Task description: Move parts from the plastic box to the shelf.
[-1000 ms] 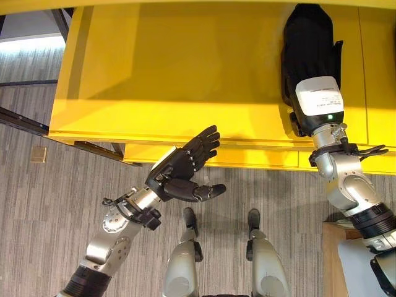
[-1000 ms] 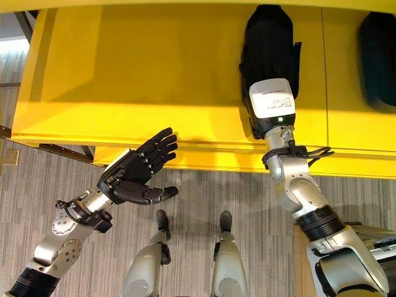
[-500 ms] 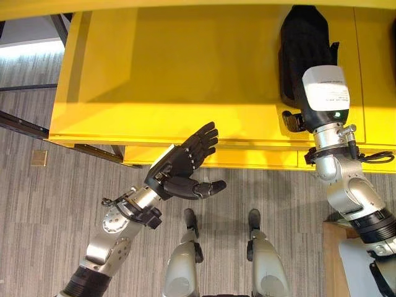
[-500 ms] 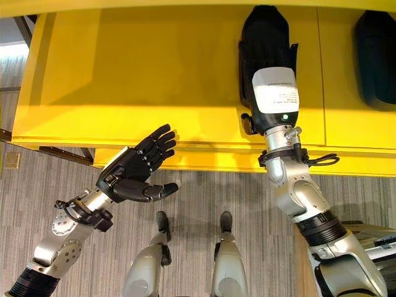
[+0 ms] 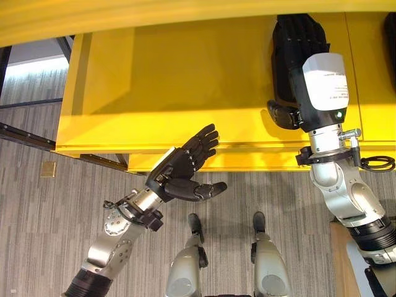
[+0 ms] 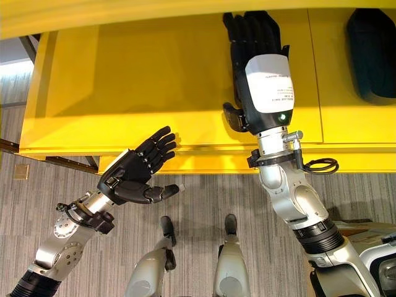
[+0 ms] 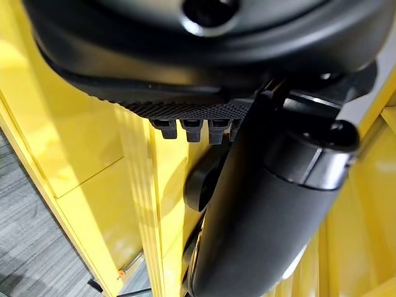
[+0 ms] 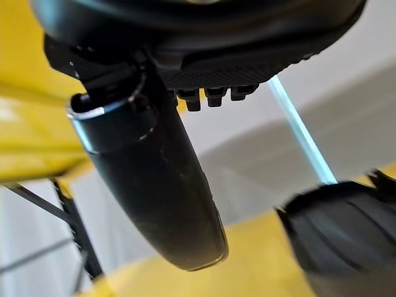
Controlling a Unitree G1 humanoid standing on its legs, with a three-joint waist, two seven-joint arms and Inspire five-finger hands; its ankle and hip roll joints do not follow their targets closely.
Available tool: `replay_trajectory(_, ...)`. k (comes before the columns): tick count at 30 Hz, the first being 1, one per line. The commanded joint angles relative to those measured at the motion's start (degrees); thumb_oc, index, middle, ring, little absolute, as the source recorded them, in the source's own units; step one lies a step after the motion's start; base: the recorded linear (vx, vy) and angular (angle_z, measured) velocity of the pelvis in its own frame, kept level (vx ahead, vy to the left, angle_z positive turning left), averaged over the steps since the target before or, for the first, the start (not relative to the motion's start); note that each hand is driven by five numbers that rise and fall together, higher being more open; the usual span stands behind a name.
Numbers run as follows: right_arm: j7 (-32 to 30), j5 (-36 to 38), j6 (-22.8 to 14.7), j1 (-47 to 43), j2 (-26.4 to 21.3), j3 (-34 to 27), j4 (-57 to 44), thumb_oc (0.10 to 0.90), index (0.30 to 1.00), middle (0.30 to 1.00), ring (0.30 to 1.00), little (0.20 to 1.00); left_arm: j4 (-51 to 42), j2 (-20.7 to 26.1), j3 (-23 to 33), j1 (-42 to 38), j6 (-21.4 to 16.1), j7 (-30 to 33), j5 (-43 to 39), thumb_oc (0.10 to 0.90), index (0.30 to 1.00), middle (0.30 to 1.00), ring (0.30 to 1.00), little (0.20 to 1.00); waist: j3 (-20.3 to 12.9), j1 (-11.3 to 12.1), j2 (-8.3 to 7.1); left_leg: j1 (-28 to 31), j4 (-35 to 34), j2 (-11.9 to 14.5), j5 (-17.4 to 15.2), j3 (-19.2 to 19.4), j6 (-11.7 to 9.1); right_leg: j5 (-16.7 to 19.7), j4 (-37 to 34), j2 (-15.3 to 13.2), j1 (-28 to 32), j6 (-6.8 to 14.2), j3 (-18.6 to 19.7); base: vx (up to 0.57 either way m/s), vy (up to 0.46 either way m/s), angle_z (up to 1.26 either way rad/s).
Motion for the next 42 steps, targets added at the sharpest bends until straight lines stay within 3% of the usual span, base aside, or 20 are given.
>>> replay_trajectory(1,-9.07,3.33,-2.92,-2.21,0.95,-5.02,-5.53,0.9,1.0,1.0,1.0,1.0,-7.27,-2.76,-1.66,1.3,-7.63,-0.51,-1.86,0.9,1.0,1.0,1.0,1.0,-9.67,-0.31,-0.42,2.48,1.63,-0.26,-5.77,-3.62,-0.09,-9.07,7.29,3.73,0.61,-4.94,0.42,0.03,0.035,0.01)
replay_trajectory(3,-15.05,6.93,-3.51,2.22,1.6,-8.06,-6.07,0.9,1.0,1.0,1.0,1.0,-7.2,-3.45,-1.6,2.71,-8.7,0.08,-1.37,0.9,1.0,1.0,1.0,1.0,-11.16,-1.13,-0.5,3.82,1.09,0.07,-5.81,-3.28,-0.26,-8.87,6.6,3.69,1.8,-4.82,0.49,0.07,0.076,0.04)
replay_trajectory(7,-21.47,9.27,-4.37,11.74,2.59,-14.65,-5.69,0.9,1.0,1.0,1.0,1.0,-7.2,-4.4,-0.26,5.66,-9.88,0.48,-2.03,0.9,1.0,1.0,1.0,1.0,-13.3,-2.67,-0.69,5.83,0.01,0.64,-5.77,-2.71,-0.46,-8.21,4.97,3.82,3.45,-4.49,1.07,0.08,0.084,0.01)
replay_trajectory(9,-26.48,10.46,-5.22,21.3,4.14,-21.25,-4.34,0.9,1.0,1.0,1.0,1.0,-6.17,-5.32,1.87,8.52,-12.04,2.14,-2.26,0.9,1.0,1.0,1.0,1.0,-15.56,-4.9,-1.33,8.24,-1.56,1.46,-5.68,-1.33,-0.75,-7.12,2.65,4.05,5.15,-3.98,2.3,0.12,0.172,-0.17)
replay_trajectory(11,-29.56,13.16,-4.92,30.49,5.56,-28.84,-1.84,0.9,1.0,1.0,1.0,1.0,-4.18,-5.27,5.61,10.04,-14.7,2.65,-2.89,0.9,1.0,1.0,1.0,1.0,-17.35,-7.84,-3.08,10.42,-2.45,2.21,-6.31,1.0,-1.25,-5.14,-1.05,4.14,7.07,-3.13,3.88,0.08,0.203,-0.44)
replay_trajectory(12,-29.44,16.35,-4.04,33.35,5.88,-31.32,1.05,0.9,1.0,1.0,1.0,1.0,-3.42,-5.16,6.83,10.56,-15.34,2.32,-3.27,0.9,1.0,1.0,1.0,1.0,-17.96,-8.77,-3.89,11.08,-2.56,2.37,-6.69,1.92,-1.36,-4.23,-2.59,4.15,7.72,-2.72,4.33,0.08,0.204,-0.59)
replay_trajectory(13,-26.31,25.18,-1.88,37.55,6.7,-34.46,5.84,0.9,1.0,1.0,1.0,1.0,-2.47,-5.22,8.56,11.48,-15.75,1.05,-3.39,0.9,1.0,1.0,1.0,1.0,-18.72,-9.86,-5.08,12.22,-2.56,2.16,-7.49,3.32,-1.3,-2.71,-4.94,4.06,8.66,-2.07,4.94,0.12,0.268,-0.67)
replay_trajectory(14,-25.12,31.9,-2.83,39.74,7.71,-35.77,9.79,0.9,1.0,1.0,1.0,1.0,-2.04,-5.4,9.39,12.21,-15.83,0.09,-4.18,0.9,1.0,1.0,1.0,1.0,-19.34,-10.52,-5.94,13.21,-2.56,1.6,-8.28,4.53,-0.96,-1.23,-6.93,3.91,9.41,-1.45,5.56,0.13,0.271,-0.43)
replay_trajectory(16,-24.09,38.48,-4.54,41.66,10.07,-37.65,12.89,0.9,1.0,1.0,1.0,1.0,-1.63,-5.86,9.86,12.31,-13.79,-0.99,-8.83,0.9,1.0,1.0,1.0,1.0,-20.09,-11.24,-6.86,14.35,-2.56,0.62,-9.21,6.15,-0.31,0.12,-8.23,3.44,9.93,-0.57,6.05,0.15,0.296,-0.34)
replay_trajectory(24,-21.96,42.5,-2.7,46.08,14.08,-40.12,18.47,0.9,1.0,1.0,1.0,1.0,-2.5,-6.61,7.67,10.96,-13.22,-0.83,-5.6,0.9,1.0,1.0,1.0,1.0,-20.33,-13.23,-9.16,16.16,-2.56,-2.6,-11.73,10.17,2.23,5.17,-11.52,0.62,9.6,3.32,6.85,0.07,0.195,-0.18)
replay_trajectory(26,-20.41,42.06,-2.65,46.24,14.36,-39.99,21.21,0.9,1.0,1.0,1.0,1.0,-2.35,-6.13,8.2,10.8,-13.67,0.98,-4.71,0.9,1.0,1.0,1.0,1.0,-20.0,-12.55,-9.7,16.68,-2.56,-2.65,-11.82,12.08,2.07,6.27,-11.59,-0.21,9.06,4.39,3.73,-0.02,0.07,-0.21)
replay_trajectory(28,-19.18,43.38,-1.85,44.05,14.0,-38.01,24.18,0.9,1.0,1.0,1.0,1.0,-1.77,-5.16,9.43,11.15,-14.89,4.24,-4.35,0.9,1.0,1.0,1.0,1.0,-19.98,-9.94,-9.85,17.24,-2.56,-1.57,-12.09,14.48,1.78,6.02,-8.04,-3.17,8.75,6.31,-3.33,-0.13,-0.003,-0.63)
replay_trajectory(32,-19.8,44.87,-1.13,42.69,14.44,-37.34,25.03,0.9,1.0,1.0,1.0,1.0,-2.13,-3.96,10.76,11.2,-14.27,5.76,-3.26,0.9,1.0,1.0,1.0,1.0,-20.08,-7.99,-9.43,15.21,-2.18,-0.59,-10.53,14.83,3.1,5.39,4.12,-6.0,7.65,4.76,-5.03,-0.27,-0.116,-1.5)
replay_trajectory(33,-19.54,44.95,-1.05,40.06,14.68,-36.51,25.6,0.9,1.0,1.0,1.0,1.0,-1.82,-3.41,12.18,11.47,-14.35,7.56,-2.54,0.9,1.0,1.0,1.0,1.0,-20.0,-5.5,-9.27,13.28,-0.2,0.45,-10.73,16.55,3.71,6.13,9.22,-9.79,8.42,3.73,-8.7,-0.47,-0.416,0.09)
replay_trajectory(34,-19.72,44.72,-0.53,37.28,14.05,-35.62,26.29,0.9,1.0,1.0,1.0,1.0,-1.05,-3.39,12.94,11.06,-14.85,8.64,-1.95,0.9,1.0,1.0,1.0,1.0,-19.92,-3.77,-9.64,11.52,2.03,1.94,-10.54,18.56,2.83,3.88,6.2,-9.62,10.57,3.31,-12.12,-0.51,-0.528,-0.89)
replay_trajectory(37,-18.73,44.06,0.91,34.47,12.92,-34.79,26.68,0.9,1.0,1.0,1.0,1.0,-0.86,-4.18,14.4,10.44,-15.29,10.12,-2.11,0.9,1.0,1.0,1.0,1.0,-19.39,-1.56,-10.16,8.41,5.26,5.32,-9.0,21.07,0.47,-0.66,-0.43,-6.66,15.04,2.74,-17.56,-0.3,-0.428,-0.94)
replay_trajectory(42,-19.45,40.95,3.26,35.02,11.19,-35.39,25.55,0.9,1.0,1.0,1.0,1.0,-1.98,-6.98,15.4,10.5,-13.83,8.28,-5.15,0.9,1.0,1.0,1.0,1.0,-19.41,-1.82,-10.53,7.2,4.05,6.37,-5.89,20.84,-1.3,-2.22,-5.02,-3.07,16.72,1.91,-17.19,-0.14,-0.206,-0.39)
